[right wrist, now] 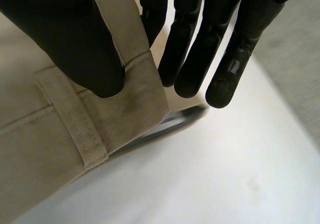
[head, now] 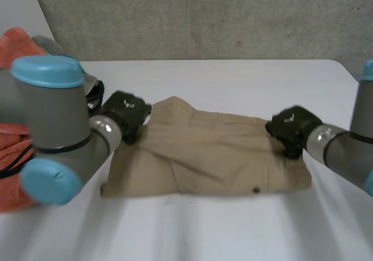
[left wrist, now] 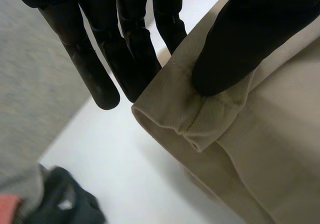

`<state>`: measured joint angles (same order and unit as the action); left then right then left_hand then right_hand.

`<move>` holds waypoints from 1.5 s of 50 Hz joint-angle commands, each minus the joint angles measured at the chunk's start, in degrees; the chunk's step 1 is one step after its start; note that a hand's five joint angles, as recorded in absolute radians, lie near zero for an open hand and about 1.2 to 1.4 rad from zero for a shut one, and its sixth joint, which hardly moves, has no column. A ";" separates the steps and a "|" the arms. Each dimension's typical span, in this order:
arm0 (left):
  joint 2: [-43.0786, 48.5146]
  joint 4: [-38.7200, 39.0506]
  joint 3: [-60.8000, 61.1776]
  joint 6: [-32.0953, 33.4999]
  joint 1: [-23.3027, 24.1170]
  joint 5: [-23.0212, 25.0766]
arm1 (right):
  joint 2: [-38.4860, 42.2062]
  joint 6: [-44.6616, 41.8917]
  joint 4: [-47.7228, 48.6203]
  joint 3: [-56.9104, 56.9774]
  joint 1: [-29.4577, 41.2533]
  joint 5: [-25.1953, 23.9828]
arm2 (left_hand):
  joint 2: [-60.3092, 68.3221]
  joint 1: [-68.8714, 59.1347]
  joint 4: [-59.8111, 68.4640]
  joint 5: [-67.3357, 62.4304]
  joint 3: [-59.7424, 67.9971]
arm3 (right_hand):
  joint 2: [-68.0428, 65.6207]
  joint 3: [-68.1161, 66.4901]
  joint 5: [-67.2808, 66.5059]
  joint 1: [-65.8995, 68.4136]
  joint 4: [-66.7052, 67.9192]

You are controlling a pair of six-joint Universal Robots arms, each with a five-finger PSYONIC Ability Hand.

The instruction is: Fold the laundry.

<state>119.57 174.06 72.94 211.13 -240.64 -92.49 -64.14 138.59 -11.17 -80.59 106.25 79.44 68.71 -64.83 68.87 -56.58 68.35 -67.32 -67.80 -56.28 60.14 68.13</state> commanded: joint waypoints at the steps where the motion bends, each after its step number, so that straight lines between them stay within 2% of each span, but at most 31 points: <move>1: 13.31 13.83 -11.40 6.65 -0.09 -2.25 | 8.40 0.10 13.88 7.54 1.50 4.66 | 11.29 -15.17 11.13 -13.42 11.65 | -12.68 -12.20 -13.72 19.86 11.87; 6: 21.48 20.96 -19.92 10.70 -0.09 -3.58 | 15.87 -1.04 19.07 12.99 3.52 8.27 | 11.29 -15.17 11.13 -13.42 11.65 | -12.68 -12.20 -13.72 19.86 11.87; 11: 28.78 22.81 -28.54 11.32 -0.09 -3.23 | 24.83 -3.67 22.23 19.75 4.66 10.11 | 11.29 -15.17 11.13 -13.42 11.65 | -12.68 -12.20 -13.72 19.86 11.87; 14: 32.56 23.07 -32.94 11.41 -0.09 -3.23 | 27.04 -4.12 24.96 21.35 4.84 11.26 | 11.29 -15.17 11.13 -13.42 11.65 | -12.68 -12.20 -13.72 19.86 11.87; 15: 33.27 23.07 -33.55 11.41 -0.09 -3.22 | 27.83 -4.03 27.23 21.87 4.84 11.96 | 11.29 -15.17 11.13 -13.42 11.65 | -5.08 -4.60 -6.12 12.26 4.27; 16: 34.14 23.16 -34.26 11.41 -0.09 -3.31 | 28.10 -4.03 28.39 22.14 4.84 12.49 | -14.00 10.12 -14.16 11.87 -13.64 | 21.14 21.62 20.11 -13.96 -21.95; 17: 34.24 23.25 -34.18 11.41 -0.09 -3.31 | 28.27 -3.86 29.44 22.32 4.84 13.19 | -32.40 28.52 -32.56 30.27 -32.04 | 48.71 49.19 47.68 -41.53 -49.52; 18: 34.24 23.25 -33.83 11.41 -0.09 -3.31 | 28.36 -3.77 30.41 22.32 4.75 13.89 | -50.74 46.86 -50.90 48.61 -50.38 | 57.32 57.80 56.28 -50.14 -58.13; 19: 34.15 23.51 -33.39 11.41 0.00 -3.23 | 27.76 -3.68 32.07 22.06 4.75 15.29 | -58.71 54.83 -58.87 56.58 -58.35 | 57.32 57.80 56.28 -50.14 -58.13; 22: 32.05 25.62 -30.67 10.88 0.78 -3.49 | 25.82 -3.24 32.97 21.35 4.93 16.71 | -58.71 54.83 -58.87 56.58 -58.35 | 57.32 57.80 56.28 -50.14 -58.13; 25: 25.99 27.90 -24.88 10.62 0.96 -3.84 | 20.29 -1.58 32.00 18.64 4.49 16.28 | -58.71 54.83 -58.87 56.58 -58.35 | 57.32 57.80 56.28 -50.14 -58.13; 29: 16.59 28.87 -14.77 8.87 0.70 -3.75 | 12.91 1.85 27.01 13.19 3.61 11.72 | -58.71 54.83 -58.87 56.58 -58.35 | 57.32 57.80 56.28 -50.14 -58.13; 34: 6.05 27.21 -2.48 4.13 0.96 -3.49 | 2.64 6.94 13.93 5.91 1.42 5.21 | -58.71 54.83 -58.87 56.58 -58.35 | 57.32 57.80 56.28 -50.14 -58.13; 36: 3.58 25.89 1.05 2.72 0.88 -3.31 | 0.78 8.44 10.22 3.52 0.19 3.71 | -58.71 54.83 -58.87 56.58 -58.35 | 57.32 57.80 56.28 -50.14 -58.13; 40: -2.22 22.99 8.78 -0.97 0.79 -3.14 | -0.72 11.87 5.55 -3.23 -1.75 -0.15 | -58.71 54.83 -58.87 56.58 -58.35 | 48.67 49.15 47.64 -41.50 -49.48; 46: -3.82 22.72 13.80 -3.00 0.88 -2.96 | -0.55 12.14 10.09 -10.89 -2.10 -4.20 | -58.71 54.83 -58.87 56.58 -58.35 | 44.45 44.93 43.42 -37.28 -45.26; 52: -3.82 22.72 14.25 -3.09 1.05 -2.96 | 3.22 12.23 17.31 -11.96 -2.10 -4.38 | -58.71 54.83 -58.87 56.58 -58.35 | 43.11 43.59 42.08 -35.93 -43.92; 56: -3.82 22.72 14.25 -3.09 1.14 -2.96 | 6.47 11.53 19.96 -11.00 -2.02 -3.85 | -58.71 54.83 -58.87 56.58 -58.35 | 35.73 36.21 34.69 -28.55 -36.54; 57: -3.82 22.72 14.16 -3.09 1.23 -2.96 | 7.35 11.26 20.13 -10.30 -2.10 -3.94 | -58.71 54.83 -58.87 56.58 -58.35 | 29.04 29.52 28.01 -21.86 -29.85; 60: -3.82 22.72 14.16 -3.09 1.58 -2.96 | 8.58 10.65 20.31 -9.50 -2.02 -3.77 | -58.71 54.83 -58.87 56.58 -58.35 | 20.09 20.57 19.06 -12.91 -20.90; 62: -3.82 22.72 14.16 -3.18 1.75 -2.96 | 9.55 10.12 20.22 -8.88 -2.10 -3.50 | -58.71 54.83 -58.87 56.58 -58.35 | -7.73 -7.25 -8.77 14.91 6.92; 63: -3.82 22.72 14.16 -3.18 1.67 -2.96 | 9.56 10.12 20.22 -8.88 -2.28 -3.24 | -58.71 54.83 -58.87 56.58 -58.35 | -12.63 -12.15 -13.67 19.81 11.82; 68: -4.17 22.72 14.25 -3.18 1.93 -3.05 | 7.19 10.82 21.89 -10.90 -5.97 -1.75 | -58.71 54.83 -58.87 56.58 -58.35 | -12.68 -12.20 -13.72 19.86 11.87; 73: -6.27 22.72 14.43 -3.27 2.19 -3.14 | -2.90 10.12 21.90 -14.06 -9.04 -1.74 | -58.71 54.83 -58.87 56.58 -58.35 | -12.68 -12.20 -13.72 19.86 11.87; 75: -6.98 22.72 14.52 -3.27 2.19 -3.22 | -4.33 10.03 21.46 -14.51 -10.71 -2.09 | -58.71 54.83 -58.87 56.58 -58.35 | -12.68 -12.20 -13.72 19.86 11.87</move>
<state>115.02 196.79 87.15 207.95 -238.58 -95.58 -59.82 148.88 10.82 -92.33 99.81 77.61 11.78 -11.09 11.75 -2.60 12.29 -67.53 -67.33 -54.25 49.03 68.14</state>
